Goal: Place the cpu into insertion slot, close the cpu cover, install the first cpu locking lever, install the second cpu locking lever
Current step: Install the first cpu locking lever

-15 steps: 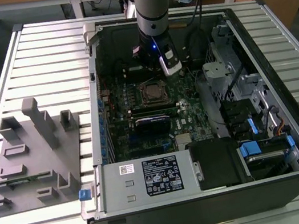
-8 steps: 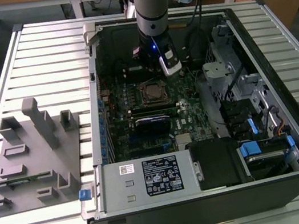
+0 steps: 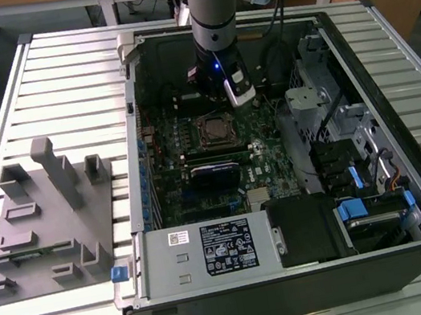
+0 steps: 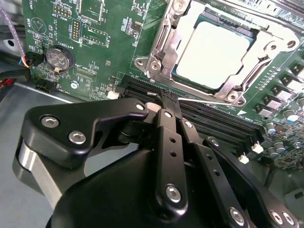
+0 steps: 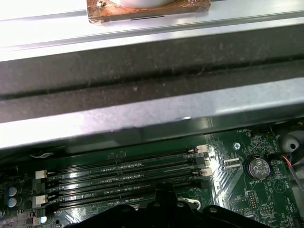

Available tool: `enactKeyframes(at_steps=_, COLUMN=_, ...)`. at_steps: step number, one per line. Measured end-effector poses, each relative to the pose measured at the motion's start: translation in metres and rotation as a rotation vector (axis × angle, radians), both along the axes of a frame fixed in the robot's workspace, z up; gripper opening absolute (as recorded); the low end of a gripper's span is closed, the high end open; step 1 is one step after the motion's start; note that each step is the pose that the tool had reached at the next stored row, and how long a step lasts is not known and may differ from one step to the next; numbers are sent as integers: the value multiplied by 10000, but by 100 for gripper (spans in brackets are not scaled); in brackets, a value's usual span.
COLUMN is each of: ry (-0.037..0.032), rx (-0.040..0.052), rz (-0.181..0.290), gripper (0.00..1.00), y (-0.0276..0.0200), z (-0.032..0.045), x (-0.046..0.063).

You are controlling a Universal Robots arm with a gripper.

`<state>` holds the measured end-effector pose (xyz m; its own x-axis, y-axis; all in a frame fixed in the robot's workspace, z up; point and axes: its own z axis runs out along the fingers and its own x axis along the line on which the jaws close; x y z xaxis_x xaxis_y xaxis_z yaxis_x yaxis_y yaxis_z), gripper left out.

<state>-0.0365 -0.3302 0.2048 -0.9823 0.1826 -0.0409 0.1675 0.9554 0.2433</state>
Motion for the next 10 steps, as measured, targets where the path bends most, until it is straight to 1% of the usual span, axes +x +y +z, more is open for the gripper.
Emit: enactKeyframes(at_steps=10, ry=-23, rx=-1, rz=-42, gripper=10, y=9, z=0, x=-15)
